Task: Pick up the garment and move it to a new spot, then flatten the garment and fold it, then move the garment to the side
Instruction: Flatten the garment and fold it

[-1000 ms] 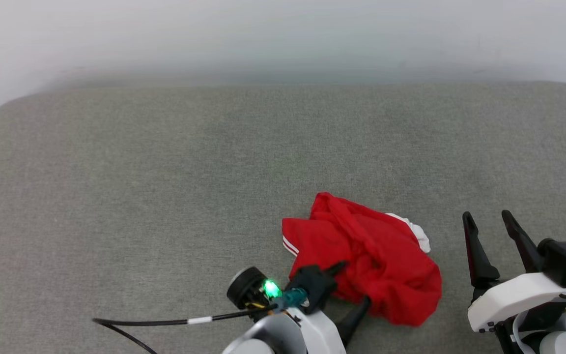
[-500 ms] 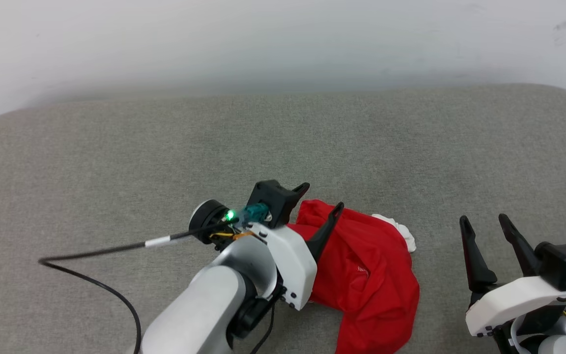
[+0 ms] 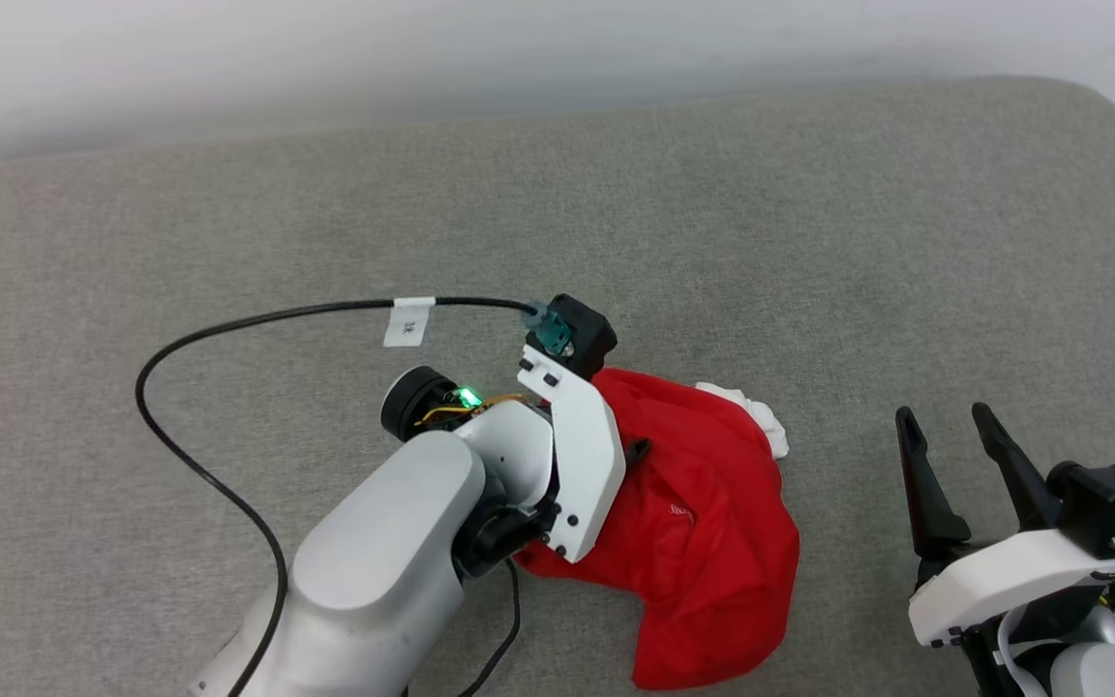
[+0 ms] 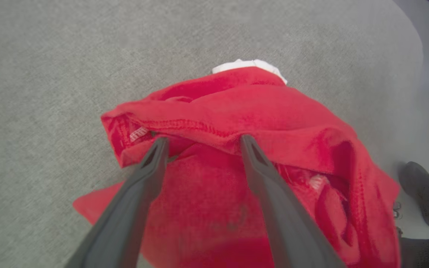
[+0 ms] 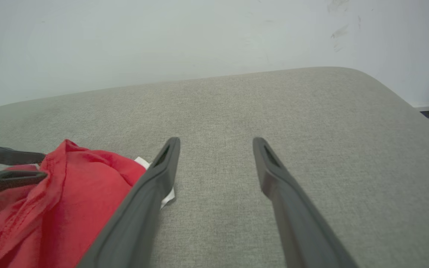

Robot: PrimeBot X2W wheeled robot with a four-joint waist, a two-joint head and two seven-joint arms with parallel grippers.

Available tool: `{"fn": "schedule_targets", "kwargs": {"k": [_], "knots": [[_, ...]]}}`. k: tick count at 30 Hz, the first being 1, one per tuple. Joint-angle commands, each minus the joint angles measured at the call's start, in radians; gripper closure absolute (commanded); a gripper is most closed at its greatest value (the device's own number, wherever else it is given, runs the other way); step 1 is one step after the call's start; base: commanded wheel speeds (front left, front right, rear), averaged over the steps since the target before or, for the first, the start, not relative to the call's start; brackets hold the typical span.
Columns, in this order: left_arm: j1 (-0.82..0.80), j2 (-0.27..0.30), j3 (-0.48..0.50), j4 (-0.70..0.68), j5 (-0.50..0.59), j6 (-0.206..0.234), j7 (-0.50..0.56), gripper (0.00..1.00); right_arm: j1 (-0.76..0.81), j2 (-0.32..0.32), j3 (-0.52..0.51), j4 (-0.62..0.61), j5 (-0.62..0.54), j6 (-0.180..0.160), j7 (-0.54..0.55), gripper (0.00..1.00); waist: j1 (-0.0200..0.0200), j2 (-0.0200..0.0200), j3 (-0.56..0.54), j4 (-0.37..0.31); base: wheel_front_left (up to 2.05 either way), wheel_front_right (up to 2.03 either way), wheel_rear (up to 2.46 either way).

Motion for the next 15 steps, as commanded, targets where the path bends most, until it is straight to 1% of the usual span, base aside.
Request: {"fn": "schedule_targets", "kwargs": {"k": [1,4,6,7,8,11,12,15], "knots": [[-0.014,-0.003,-0.003,0.013,-0.007,-0.003,0.008,0.00,-0.011,0.001,0.003,0.006,0.006,-0.001,-0.006,0.00,0.0000,0.0000,0.011,-0.009,0.00,0.00,0.00],[-0.036,-0.009,-0.022,0.075,-0.030,-0.010,0.060,0.00,-0.025,0.001,0.007,0.017,0.010,-0.001,-0.012,0.00,0.0000,0.0000,0.019,-0.016,0.00,0.00,0.00],[-0.049,-0.011,-0.029,0.101,-0.041,-0.012,0.077,0.58,-0.026,0.001,0.009,0.026,0.012,-0.001,-0.017,0.00,0.0000,0.0000,0.020,-0.020,0.00,0.00,0.00],[-0.053,-0.009,-0.032,0.110,-0.044,-0.013,0.075,0.92,-0.027,0.001,0.009,0.029,0.013,-0.001,-0.018,0.00,0.0000,0.0000,0.020,-0.021,0.00,0.00,0.00],[-0.055,-0.008,-0.035,0.117,-0.044,-0.014,0.064,1.00,-0.028,0.001,0.008,0.033,0.015,-0.001,-0.020,0.00,0.0000,0.0000,0.019,-0.021,0.00,0.00,0.00],[-0.071,0.003,-0.036,0.110,-0.026,-0.017,0.001,1.00,-0.024,0.001,-0.002,0.041,0.014,-0.001,-0.023,0.00,0.0000,0.0000,0.015,-0.012,0.00,0.00,0.00],[-0.077,0.011,-0.033,0.090,-0.011,-0.017,-0.051,1.00,-0.020,0.001,-0.011,0.043,0.012,-0.001,-0.023,0.00,0.0000,0.0000,0.010,0.001,0.00,0.00,0.00],[-0.079,0.034,-0.025,0.035,0.011,-0.016,-0.122,1.00,-0.014,0.001,-0.024,0.039,0.004,-0.001,-0.018,0.00,0.0000,0.0000,0.001,0.031,0.00,0.00,0.00]]}}
